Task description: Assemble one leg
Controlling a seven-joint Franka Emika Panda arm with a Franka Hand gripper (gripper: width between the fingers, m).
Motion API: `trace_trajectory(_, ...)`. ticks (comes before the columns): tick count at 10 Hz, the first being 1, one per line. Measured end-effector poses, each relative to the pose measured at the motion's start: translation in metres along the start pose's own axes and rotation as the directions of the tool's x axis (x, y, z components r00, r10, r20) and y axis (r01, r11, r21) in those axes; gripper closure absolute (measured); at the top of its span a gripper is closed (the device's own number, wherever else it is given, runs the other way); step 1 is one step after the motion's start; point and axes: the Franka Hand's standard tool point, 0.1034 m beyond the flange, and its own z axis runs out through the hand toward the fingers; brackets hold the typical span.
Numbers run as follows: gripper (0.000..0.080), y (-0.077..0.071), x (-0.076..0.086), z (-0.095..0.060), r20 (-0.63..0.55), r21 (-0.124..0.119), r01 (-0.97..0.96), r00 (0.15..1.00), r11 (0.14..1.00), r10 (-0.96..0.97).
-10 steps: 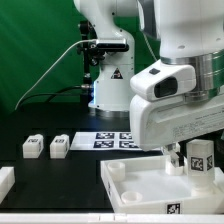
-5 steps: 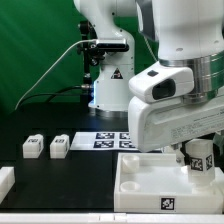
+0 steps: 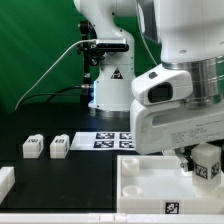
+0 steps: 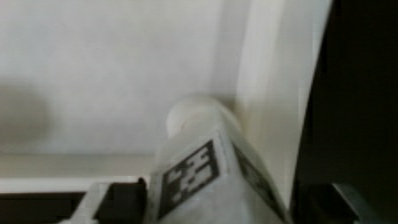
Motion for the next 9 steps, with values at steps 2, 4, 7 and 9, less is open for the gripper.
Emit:
trace_trajectory(2, 0.0396, -0.008, 0.005, -0.001, 0.016, -0.013, -0.38, 0.925, 0.925, 0.38)
trace_trajectory(4, 0.0396, -0.01, 0.005, 0.002, -0.017, 0.022, -0.639, 0.768, 0.769, 0.64)
trace_trajectory(7, 0.0402, -0.015, 0.002, 0.004, -0.007, 0.033, -0.78, 0.625, 0.625, 0.781)
trace_trajectory(9, 0.0414, -0.016, 0.002, 0.005, -0.007, 0.033, -0.771, 0.637, 0.637, 0.771)
